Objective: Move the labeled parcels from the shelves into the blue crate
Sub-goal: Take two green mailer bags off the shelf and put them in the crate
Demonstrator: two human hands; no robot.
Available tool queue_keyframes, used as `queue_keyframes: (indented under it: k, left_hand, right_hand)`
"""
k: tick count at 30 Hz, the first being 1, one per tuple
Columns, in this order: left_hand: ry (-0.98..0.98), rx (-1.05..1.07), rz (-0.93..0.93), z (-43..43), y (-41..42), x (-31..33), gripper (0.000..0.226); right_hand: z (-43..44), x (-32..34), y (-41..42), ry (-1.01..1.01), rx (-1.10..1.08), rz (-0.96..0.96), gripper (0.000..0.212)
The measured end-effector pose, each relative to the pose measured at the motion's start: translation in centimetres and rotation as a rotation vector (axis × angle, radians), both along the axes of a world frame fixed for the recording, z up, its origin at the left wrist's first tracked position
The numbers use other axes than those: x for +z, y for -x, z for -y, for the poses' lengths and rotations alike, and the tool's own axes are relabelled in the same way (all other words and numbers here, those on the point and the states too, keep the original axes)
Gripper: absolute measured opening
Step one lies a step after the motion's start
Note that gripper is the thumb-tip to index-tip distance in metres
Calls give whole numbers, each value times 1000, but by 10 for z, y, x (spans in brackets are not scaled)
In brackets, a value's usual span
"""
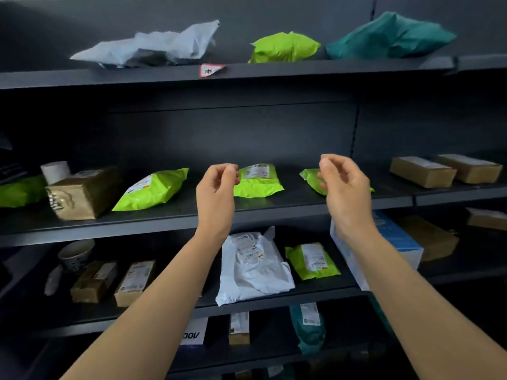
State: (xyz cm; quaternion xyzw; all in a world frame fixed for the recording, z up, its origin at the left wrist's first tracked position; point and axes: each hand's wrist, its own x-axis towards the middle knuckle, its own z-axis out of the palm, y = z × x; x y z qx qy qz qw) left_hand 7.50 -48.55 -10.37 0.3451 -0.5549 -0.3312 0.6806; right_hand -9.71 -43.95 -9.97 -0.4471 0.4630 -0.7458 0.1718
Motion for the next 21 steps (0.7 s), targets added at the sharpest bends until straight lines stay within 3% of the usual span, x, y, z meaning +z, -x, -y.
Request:
queue_keyframes:
  k: [8, 14, 21]
  left_hand:
    - [-131, 83, 155, 100, 23, -17, 13]
    - [-408, 184, 401, 175, 27, -33, 38]
    - [-571, 180, 577, 219, 41, -39, 51]
  right_hand:
    - [65, -3, 33, -46, -49, -40, 9]
    - [123, 2, 38, -40, -35, -62, 10]
    - [162, -8, 62, -57, -55, -78, 9]
